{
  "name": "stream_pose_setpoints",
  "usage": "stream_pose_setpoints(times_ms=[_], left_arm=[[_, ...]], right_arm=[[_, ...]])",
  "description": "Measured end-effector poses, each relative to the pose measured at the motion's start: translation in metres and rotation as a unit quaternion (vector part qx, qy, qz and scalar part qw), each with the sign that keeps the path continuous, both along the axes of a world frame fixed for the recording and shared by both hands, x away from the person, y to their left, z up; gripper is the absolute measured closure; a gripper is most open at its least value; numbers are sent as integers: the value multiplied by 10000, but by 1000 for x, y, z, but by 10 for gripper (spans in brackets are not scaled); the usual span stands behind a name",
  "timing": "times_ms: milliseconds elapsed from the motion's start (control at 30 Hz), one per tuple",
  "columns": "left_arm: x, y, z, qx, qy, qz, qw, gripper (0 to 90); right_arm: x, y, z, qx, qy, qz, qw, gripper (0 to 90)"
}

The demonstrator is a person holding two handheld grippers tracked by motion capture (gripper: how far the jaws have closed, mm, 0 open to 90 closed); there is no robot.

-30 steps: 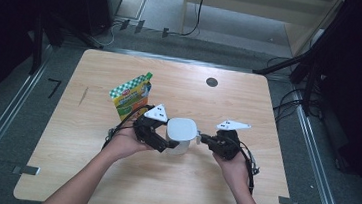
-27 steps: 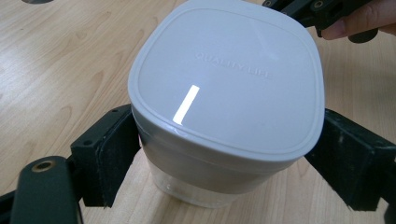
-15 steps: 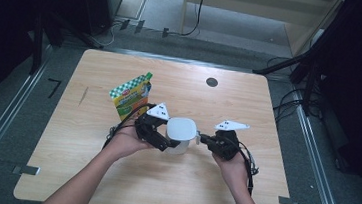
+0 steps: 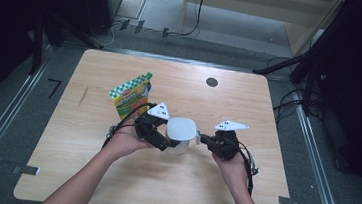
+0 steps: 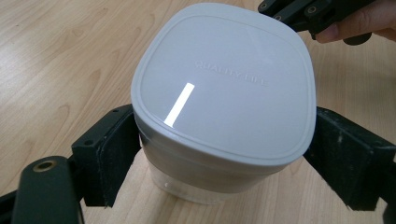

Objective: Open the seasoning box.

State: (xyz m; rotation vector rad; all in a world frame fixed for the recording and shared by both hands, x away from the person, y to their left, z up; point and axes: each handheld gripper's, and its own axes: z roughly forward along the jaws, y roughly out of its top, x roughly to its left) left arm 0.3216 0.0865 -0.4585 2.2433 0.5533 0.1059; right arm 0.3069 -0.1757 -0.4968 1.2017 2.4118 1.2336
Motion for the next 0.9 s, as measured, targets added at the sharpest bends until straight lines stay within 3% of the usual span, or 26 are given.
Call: stream_pose_setpoints(times_ms=[900], left_arm=[[0, -1, 6, 5, -100, -73, 9999, 150]], right_arm=[[-1, 1, 0, -48, -27, -34, 10000, 900]])
